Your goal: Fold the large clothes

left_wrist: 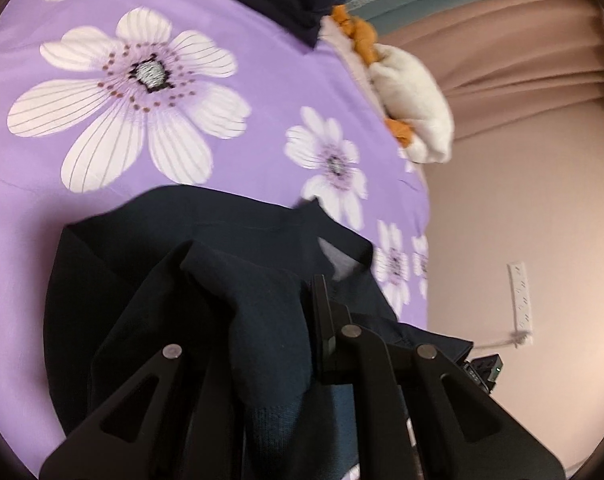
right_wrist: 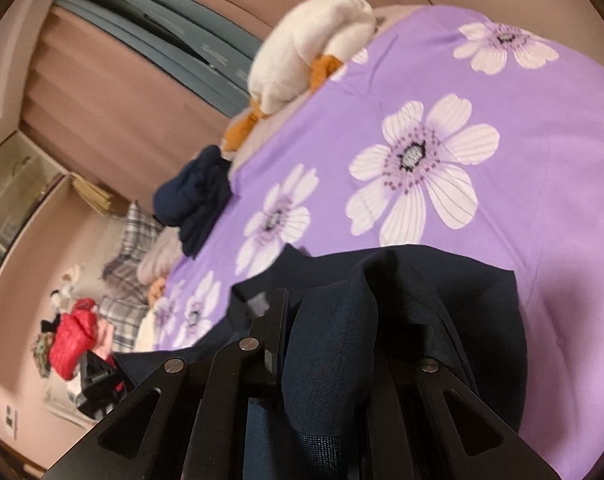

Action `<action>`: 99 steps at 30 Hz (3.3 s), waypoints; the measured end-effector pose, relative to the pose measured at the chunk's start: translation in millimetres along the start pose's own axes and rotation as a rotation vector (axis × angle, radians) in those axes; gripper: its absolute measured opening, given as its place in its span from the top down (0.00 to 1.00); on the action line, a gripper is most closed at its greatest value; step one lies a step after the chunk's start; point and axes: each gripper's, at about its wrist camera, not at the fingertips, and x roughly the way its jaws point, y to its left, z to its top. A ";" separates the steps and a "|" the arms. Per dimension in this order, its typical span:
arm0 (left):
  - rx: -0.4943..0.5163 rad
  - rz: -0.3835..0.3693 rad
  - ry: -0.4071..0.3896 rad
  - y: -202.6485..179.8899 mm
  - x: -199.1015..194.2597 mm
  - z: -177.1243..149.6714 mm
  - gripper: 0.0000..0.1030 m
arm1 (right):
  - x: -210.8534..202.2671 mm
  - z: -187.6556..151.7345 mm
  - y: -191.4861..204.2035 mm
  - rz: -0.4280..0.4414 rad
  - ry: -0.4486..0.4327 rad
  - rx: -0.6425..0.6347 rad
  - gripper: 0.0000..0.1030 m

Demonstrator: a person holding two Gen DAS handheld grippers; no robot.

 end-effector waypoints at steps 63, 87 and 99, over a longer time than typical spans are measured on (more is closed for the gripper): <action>0.712 0.617 -0.078 -22.9 31.8 -131.9 0.29 | -3.0 -102.3 58.7 -0.440 0.042 -0.697 0.42; 0.632 0.623 -0.094 -4.6 18.7 -155.9 0.25 | -6.4 -122.1 19.7 -0.447 0.095 -0.527 0.42; 0.630 0.630 -0.099 -3.3 14.4 -160.2 0.24 | -17.1 -121.6 13.5 -0.443 0.089 -0.500 0.42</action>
